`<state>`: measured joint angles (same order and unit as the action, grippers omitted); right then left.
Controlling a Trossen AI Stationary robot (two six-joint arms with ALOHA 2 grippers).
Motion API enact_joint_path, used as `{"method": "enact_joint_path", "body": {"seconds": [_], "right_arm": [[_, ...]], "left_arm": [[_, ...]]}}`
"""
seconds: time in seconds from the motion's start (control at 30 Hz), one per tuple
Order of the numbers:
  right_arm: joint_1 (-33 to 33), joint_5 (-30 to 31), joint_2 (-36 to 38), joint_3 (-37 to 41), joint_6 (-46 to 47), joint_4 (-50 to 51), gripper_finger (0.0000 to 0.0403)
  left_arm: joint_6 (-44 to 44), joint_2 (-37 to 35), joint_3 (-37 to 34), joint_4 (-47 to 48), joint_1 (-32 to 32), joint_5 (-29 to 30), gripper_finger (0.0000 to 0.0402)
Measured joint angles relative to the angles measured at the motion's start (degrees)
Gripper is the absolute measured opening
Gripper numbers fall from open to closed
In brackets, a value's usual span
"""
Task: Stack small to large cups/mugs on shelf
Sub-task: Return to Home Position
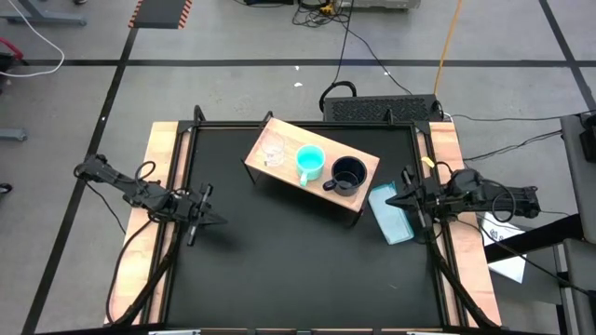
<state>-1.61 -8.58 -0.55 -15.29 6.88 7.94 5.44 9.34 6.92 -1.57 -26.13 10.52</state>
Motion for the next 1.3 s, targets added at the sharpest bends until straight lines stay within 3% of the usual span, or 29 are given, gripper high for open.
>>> {"method": "enact_joint_path", "body": {"seconds": [1.3], "right_arm": [[0.0, 0.2, 0.0, 0.0, 2.9, 0.4, 0.0]], "left_arm": [[1.8, 0.0, 0.0, 0.0, 0.0, 0.0, 0.0008]]}}
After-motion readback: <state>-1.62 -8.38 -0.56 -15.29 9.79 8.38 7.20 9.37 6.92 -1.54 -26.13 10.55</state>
